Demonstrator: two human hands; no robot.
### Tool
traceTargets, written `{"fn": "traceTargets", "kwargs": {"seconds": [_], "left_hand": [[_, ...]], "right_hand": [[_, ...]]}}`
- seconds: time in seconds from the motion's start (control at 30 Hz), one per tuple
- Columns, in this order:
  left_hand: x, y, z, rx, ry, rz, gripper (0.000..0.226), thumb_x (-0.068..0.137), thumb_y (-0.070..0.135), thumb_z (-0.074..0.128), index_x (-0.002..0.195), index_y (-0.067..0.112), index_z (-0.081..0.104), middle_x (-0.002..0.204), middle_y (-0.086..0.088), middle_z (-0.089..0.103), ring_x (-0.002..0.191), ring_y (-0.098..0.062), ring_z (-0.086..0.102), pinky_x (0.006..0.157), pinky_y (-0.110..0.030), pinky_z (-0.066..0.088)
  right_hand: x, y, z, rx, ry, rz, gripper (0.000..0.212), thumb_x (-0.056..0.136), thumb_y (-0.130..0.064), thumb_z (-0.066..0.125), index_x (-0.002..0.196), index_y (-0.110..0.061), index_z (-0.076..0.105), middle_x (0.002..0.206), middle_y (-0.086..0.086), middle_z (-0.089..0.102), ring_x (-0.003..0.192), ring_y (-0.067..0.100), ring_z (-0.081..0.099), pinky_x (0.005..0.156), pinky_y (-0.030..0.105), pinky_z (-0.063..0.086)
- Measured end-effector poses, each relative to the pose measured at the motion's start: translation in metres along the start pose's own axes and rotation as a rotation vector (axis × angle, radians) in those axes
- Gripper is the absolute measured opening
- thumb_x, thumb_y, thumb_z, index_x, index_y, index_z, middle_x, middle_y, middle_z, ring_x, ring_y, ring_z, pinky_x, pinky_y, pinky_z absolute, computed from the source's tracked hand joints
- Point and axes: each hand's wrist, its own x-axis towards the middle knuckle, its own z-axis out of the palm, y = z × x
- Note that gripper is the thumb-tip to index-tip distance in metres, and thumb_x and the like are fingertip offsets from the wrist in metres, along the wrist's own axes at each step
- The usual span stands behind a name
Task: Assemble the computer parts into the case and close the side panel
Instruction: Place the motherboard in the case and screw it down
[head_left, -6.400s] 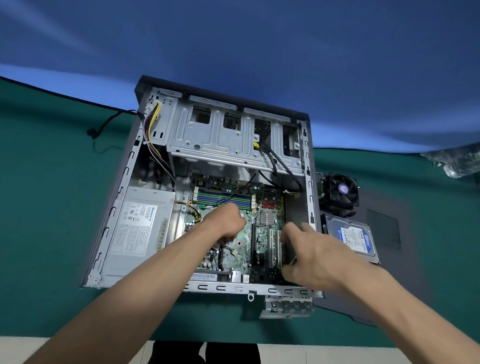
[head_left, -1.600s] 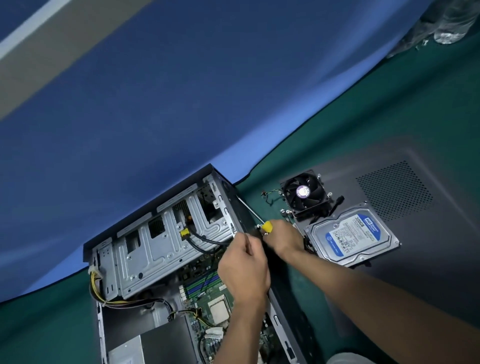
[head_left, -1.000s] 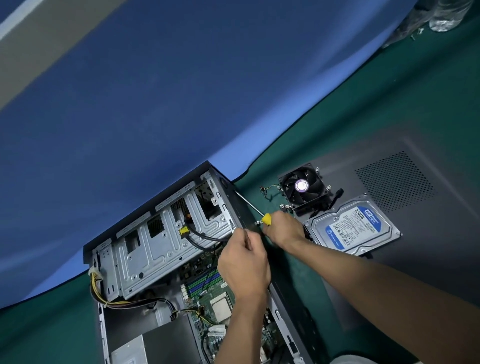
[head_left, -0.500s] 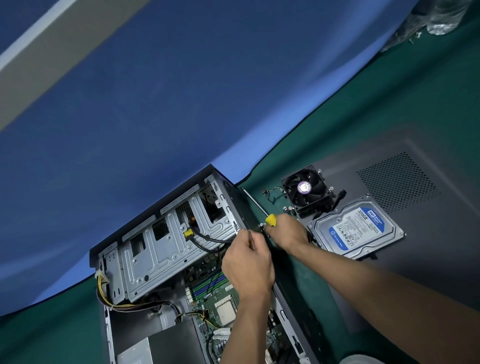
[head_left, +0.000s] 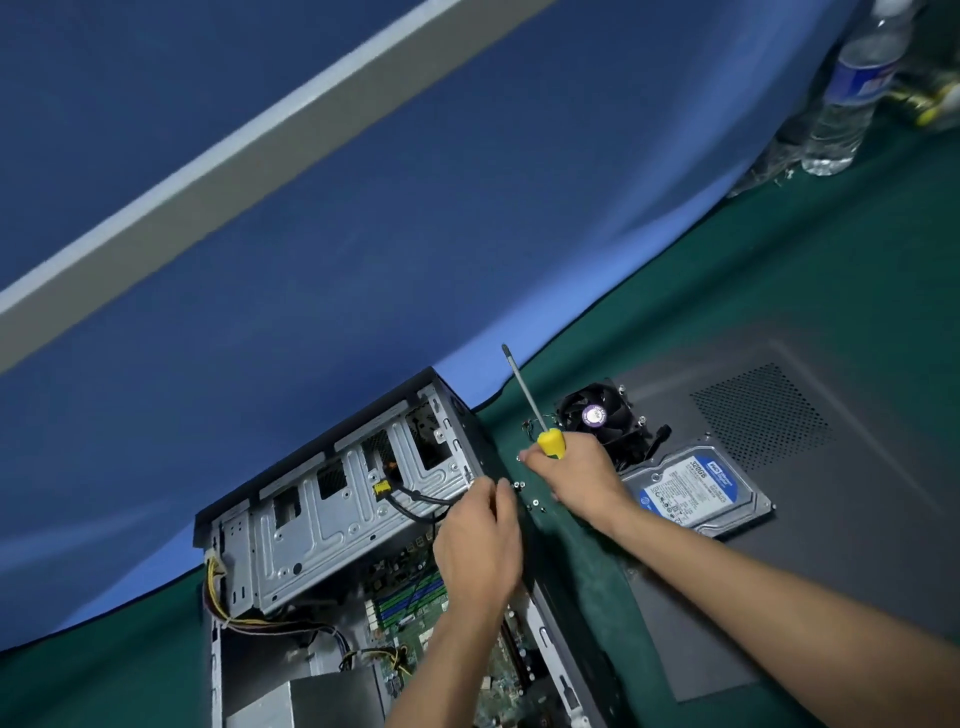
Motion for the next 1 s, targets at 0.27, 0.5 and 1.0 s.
{"fn": "traceTargets", "kwargs": {"seconds": [0.27,0.5,1.0], "left_hand": [[0.023,0.013,-0.071,-0.82,-0.367,-0.511,0.034,0.098,0.026,0.039,0.078,0.007,0.06,0.054,-0.003,0.059,0.038,-0.013,0.046,0.041,-0.019,0.032],[0.015,0.006,-0.085,-0.951,-0.302,-0.509,0.027,0.096,0.019,0.051,0.078,0.005,0.065,0.056,-0.004,0.061,0.044,-0.014,0.053,0.04,-0.021,0.042],[0.016,-0.016,-0.11,-1.407,0.035,-0.629,0.021,0.1,0.015,0.043,0.093,0.0,0.055,0.094,-0.015,0.064,0.074,-0.02,0.064,0.061,-0.029,0.055]], "right_hand": [[-0.026,-0.039,0.015,0.034,-0.065,-0.17,0.019,0.082,-0.025,0.069,0.064,-0.02,0.065,0.049,-0.004,0.056,0.046,0.013,0.048,0.054,0.031,0.041],[-0.041,-0.056,0.025,-0.114,-0.117,-0.332,0.016,0.082,-0.031,0.07,0.068,-0.027,0.064,0.06,-0.012,0.063,0.055,-0.004,0.054,0.051,0.014,0.039],[-0.058,-0.059,0.015,-0.295,-0.297,-0.412,0.022,0.092,-0.042,0.057,0.11,-0.032,0.056,0.09,-0.008,0.063,0.079,0.009,0.058,0.069,0.027,0.044]]}}
